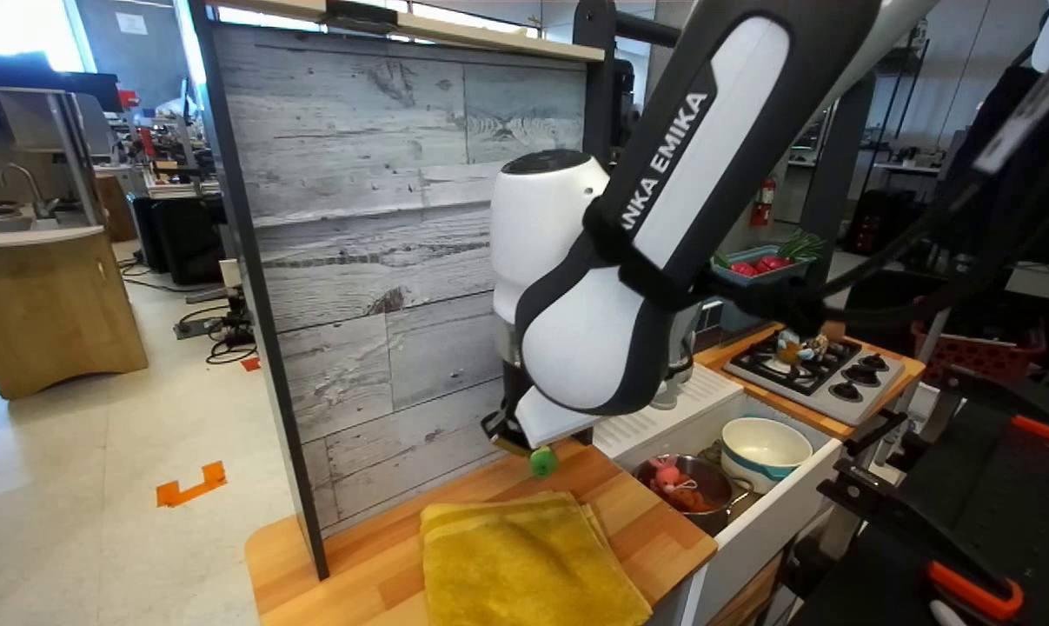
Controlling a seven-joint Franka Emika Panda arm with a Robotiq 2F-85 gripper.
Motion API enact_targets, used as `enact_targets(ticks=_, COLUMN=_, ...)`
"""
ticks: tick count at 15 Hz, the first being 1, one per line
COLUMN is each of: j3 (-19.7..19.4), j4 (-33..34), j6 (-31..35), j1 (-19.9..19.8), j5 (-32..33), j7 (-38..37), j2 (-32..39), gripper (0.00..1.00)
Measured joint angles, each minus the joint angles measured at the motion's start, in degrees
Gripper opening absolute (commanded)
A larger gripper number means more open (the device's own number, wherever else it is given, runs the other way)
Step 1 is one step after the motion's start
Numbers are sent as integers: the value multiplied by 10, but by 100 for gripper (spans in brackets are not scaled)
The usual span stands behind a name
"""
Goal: Pick up the object plush toys from the counter and stove and put them in the pots, then wipe the counter
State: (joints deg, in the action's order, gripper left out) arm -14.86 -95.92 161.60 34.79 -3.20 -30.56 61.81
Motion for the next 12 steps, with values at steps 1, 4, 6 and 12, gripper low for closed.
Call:
enact_targets(ticks=1, j3=-17, j4=-30, j6=0, j1=5, j5=6, j7=-1, j2=-20, gripper=1)
enact_targets(ticks=4, j3=-62, j4=-122, j6=2, j1=11, j5=16, j7=-11, j2=-80, gripper=1)
enact_targets(ticks=6, j3=-98, j4=-178, j6=-12, j1=14, j5=20, j7=-27, j2=-111, gripper=1)
enact_targets(ticks=12, j3=-145, j4=-254, j6=-28, j1=-93, j5=21, j7=-30, j2=-150, gripper=29)
